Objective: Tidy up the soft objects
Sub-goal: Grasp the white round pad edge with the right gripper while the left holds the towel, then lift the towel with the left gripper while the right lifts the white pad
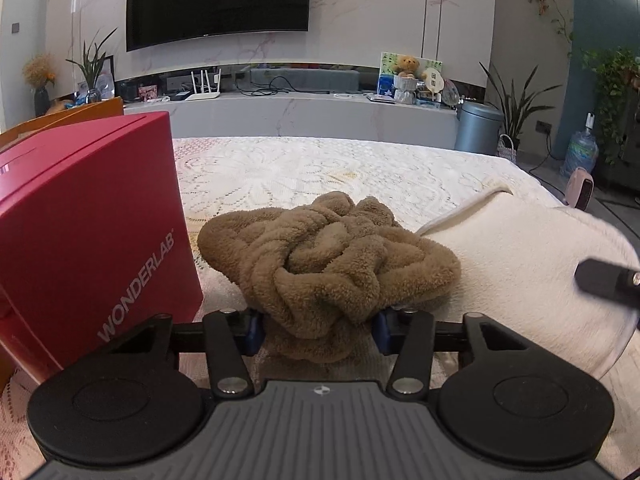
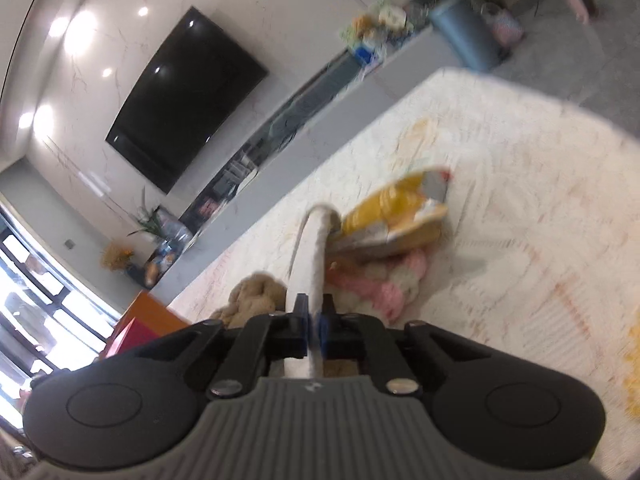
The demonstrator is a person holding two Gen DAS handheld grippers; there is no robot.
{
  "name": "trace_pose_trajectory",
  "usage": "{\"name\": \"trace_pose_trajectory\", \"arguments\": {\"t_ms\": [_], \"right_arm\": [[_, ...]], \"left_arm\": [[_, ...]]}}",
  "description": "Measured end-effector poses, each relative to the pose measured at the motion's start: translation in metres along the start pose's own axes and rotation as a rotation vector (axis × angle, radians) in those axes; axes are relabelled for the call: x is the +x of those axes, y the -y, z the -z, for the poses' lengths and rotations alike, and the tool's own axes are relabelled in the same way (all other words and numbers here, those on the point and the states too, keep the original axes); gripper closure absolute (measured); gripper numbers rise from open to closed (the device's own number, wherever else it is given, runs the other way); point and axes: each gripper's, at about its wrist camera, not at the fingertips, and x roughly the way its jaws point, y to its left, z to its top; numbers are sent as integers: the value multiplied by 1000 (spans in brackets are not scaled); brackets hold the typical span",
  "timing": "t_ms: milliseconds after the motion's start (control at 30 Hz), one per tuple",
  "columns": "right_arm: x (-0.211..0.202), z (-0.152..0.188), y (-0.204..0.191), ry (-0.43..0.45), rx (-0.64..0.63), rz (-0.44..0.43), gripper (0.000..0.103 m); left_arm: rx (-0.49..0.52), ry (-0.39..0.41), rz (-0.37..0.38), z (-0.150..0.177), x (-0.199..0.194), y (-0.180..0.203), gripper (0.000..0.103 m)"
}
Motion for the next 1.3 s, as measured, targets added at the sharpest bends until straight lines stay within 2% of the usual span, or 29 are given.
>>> {"name": "trace_pose_trajectory", "arguments": {"t_ms": [67,233,367,500,633,700,800,900,1000,1100,1300], "right_arm": [[-3,-1,-9,30,-53,8,101],[-5,-2,-22,24,-110,-19,101],[-14,-5,-13,47,-52,0,101],[-25,-6,-21,75,-74,20,101],[-37,-12,-31,131,-65,19,101],[-43,-16,-35,160,-69,25,101],[-48,-19,-41,167,-68,81,101],[-49,-20,-49,172,-83,155,101],[-53,-23,-58,205,-84,153,101],[-53,-25,-70,213,-107,167,101],[-72,-32,-136,285,-240,195,101]], "left_arm": [[-19,-7,9,-2,-3,-3,47],[-57,-20,22,-9,-13,-5,47],[-116,-26,88,-15,-24,-11,47],[-102,4,99,-20,-38,-12,47],[-134,-16,191,-26,-54,-16,47],[-138,9,219,-30,-66,-18,47],[-93,81,159,-37,-86,-16,47],[-65,121,150,-48,-103,-20,47],[-39,133,109,-62,-121,-25,47],[-21,154,126,-77,-140,-35,47],[-1,223,116,-111,-175,-73,47]]}}
